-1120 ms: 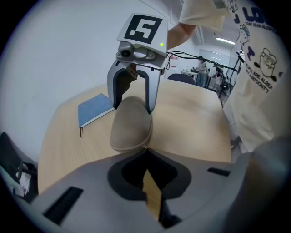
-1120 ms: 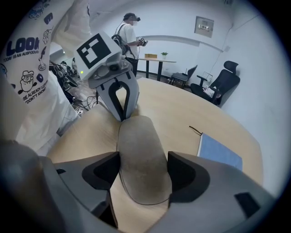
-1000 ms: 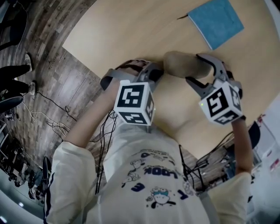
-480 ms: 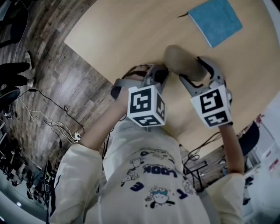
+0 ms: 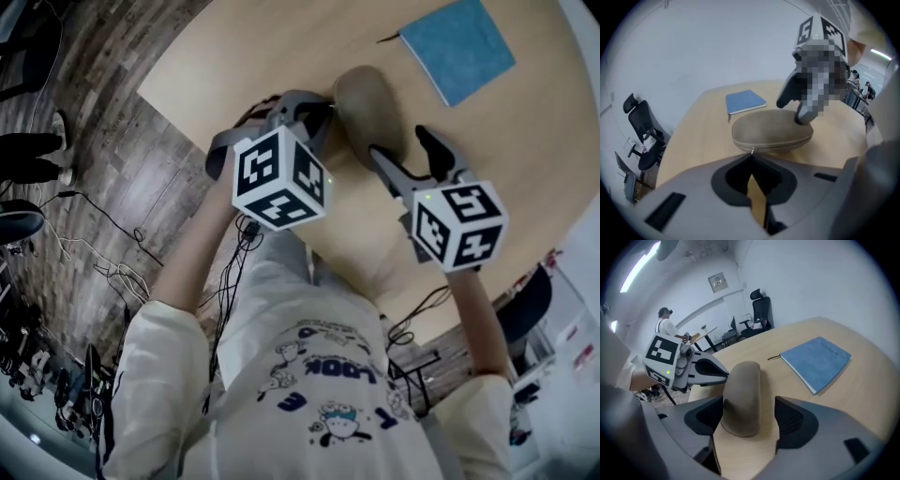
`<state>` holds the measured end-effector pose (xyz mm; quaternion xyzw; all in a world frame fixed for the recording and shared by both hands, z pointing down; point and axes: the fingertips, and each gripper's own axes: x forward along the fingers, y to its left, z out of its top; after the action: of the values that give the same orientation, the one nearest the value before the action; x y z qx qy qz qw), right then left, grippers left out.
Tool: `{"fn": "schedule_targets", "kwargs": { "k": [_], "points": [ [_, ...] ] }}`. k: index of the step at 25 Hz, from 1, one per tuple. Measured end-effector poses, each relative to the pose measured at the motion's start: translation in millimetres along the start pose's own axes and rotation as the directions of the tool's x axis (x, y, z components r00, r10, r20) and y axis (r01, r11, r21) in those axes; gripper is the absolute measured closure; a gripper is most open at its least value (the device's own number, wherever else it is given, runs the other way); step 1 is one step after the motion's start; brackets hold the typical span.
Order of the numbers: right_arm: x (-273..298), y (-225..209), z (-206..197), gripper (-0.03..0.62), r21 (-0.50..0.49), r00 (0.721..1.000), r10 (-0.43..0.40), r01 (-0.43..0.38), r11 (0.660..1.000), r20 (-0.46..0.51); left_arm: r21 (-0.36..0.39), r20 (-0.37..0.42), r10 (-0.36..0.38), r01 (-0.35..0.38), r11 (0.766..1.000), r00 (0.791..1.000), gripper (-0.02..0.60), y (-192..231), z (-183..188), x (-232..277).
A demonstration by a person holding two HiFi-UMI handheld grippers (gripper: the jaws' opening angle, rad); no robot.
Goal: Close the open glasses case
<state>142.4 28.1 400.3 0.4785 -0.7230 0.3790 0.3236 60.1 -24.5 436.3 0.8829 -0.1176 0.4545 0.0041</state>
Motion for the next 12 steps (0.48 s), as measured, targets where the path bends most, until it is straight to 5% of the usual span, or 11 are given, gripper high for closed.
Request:
{"fn": "schedule_targets", "kwargs": {
  "k": [7, 12],
  "points": [
    [16.8, 7.0, 29.4, 0.272, 0.207, 0.994, 0.100, -0.107, 0.972, 0.047, 0.155, -0.029, 0.012, -0.008, 0.988, 1.000, 0.581, 40.1, 6.7, 9.3],
    [38.9, 8.7, 41.4, 0.306, 0.385, 0.986, 0.165, -0.165, 0.908, 0.031, 0.233, -0.032, -0.040, 0.046, 0.972, 0.999, 0.581, 30.0, 6.9, 6.7]
  ]
}}
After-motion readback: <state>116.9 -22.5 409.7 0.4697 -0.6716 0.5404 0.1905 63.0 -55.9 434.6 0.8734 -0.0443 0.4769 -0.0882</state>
